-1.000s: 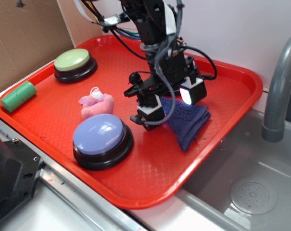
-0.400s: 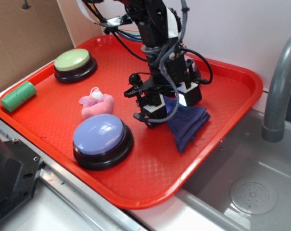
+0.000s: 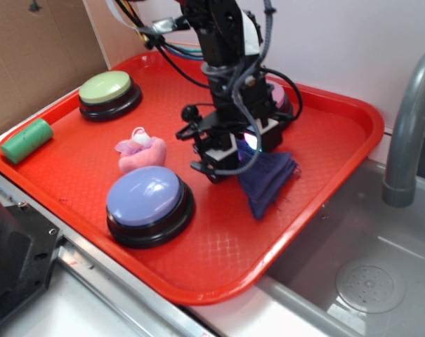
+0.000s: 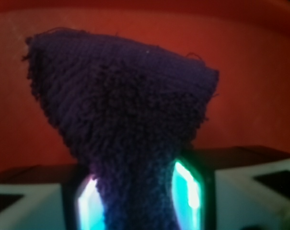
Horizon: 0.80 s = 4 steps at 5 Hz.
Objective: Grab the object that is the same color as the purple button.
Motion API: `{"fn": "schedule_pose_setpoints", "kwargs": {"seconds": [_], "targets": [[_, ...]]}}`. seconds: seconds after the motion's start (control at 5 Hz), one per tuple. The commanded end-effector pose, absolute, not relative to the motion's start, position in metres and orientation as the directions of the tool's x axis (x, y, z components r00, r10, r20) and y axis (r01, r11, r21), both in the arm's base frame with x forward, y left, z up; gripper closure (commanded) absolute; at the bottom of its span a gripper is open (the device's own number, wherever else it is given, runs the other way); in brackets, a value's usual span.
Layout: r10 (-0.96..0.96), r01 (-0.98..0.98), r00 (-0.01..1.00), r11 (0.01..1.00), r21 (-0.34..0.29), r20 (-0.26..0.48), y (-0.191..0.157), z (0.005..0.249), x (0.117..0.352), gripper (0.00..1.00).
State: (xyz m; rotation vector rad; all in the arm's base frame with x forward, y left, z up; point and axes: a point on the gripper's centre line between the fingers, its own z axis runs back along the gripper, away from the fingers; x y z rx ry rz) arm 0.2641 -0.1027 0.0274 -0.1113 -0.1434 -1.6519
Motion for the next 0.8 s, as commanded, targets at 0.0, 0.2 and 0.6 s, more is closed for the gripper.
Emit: {"fn": "schedule_pose_setpoints", "kwargs": {"seconds": [0.0, 0.2, 0.6], "targets": [[-0.977, 0.974, 0.193, 0.202, 0.099, 0.089, -0.106, 0.095, 0.258, 1.00], [-0.901, 0.897, 0.424, 0.431, 0.093, 0.089, -0.082, 0.126, 0.250, 1.00], [-0.588, 0.586, 0.808, 0.808, 0.054, 0.030, -0.008, 0.158, 0.224, 1.00]]}}
